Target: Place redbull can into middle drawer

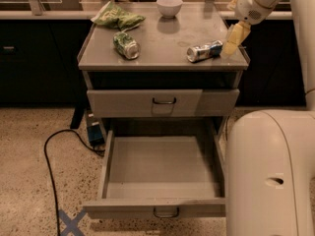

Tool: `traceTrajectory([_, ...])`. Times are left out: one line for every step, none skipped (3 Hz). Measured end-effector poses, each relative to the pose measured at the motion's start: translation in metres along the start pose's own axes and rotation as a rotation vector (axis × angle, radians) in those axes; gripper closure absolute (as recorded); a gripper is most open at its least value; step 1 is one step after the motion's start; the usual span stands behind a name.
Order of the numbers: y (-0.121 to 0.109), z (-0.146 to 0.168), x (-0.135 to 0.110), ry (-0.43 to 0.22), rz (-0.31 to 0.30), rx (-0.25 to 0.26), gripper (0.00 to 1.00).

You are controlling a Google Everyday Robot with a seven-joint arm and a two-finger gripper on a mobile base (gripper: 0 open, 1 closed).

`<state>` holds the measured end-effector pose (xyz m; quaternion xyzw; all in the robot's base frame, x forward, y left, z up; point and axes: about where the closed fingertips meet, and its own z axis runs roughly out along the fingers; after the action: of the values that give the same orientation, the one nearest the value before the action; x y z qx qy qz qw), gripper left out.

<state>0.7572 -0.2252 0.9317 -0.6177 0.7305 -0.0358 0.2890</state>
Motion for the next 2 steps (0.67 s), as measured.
traceTrajectory([0.000,0.048,-0.009,-0.021,-0.059,-0.035,0.00])
traceTrajectory([0.011,0.114,-0.021,-0.020,-0.129,-0.112,0.00])
